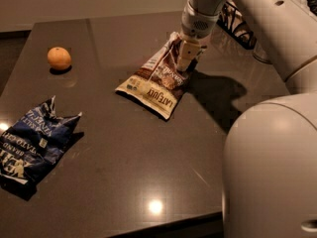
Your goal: Pick brown chip bag
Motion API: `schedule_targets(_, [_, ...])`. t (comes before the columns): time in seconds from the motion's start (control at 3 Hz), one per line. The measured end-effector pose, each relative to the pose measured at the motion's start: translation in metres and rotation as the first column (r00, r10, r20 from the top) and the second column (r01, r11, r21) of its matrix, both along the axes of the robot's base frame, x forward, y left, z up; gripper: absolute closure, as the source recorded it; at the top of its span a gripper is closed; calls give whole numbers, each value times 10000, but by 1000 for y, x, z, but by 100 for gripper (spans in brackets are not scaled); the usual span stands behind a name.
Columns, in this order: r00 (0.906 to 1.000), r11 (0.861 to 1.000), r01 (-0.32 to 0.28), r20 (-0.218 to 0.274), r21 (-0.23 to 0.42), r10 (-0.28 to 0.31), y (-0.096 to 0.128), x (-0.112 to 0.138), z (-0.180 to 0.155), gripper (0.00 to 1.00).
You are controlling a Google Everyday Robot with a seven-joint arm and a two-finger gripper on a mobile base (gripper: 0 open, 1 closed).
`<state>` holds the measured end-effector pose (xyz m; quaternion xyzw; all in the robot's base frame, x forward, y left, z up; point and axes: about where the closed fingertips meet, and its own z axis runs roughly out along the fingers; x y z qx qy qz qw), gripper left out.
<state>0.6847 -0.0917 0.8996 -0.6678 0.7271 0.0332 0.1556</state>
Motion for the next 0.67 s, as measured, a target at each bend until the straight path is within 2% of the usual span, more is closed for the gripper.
schedule_targets(0.33, [9994,9986,-15,-335,526,33,5,-8,1,64])
schedule_targets(0.67, [9978,9853,24,-657,1709,90,5,-21,13,88])
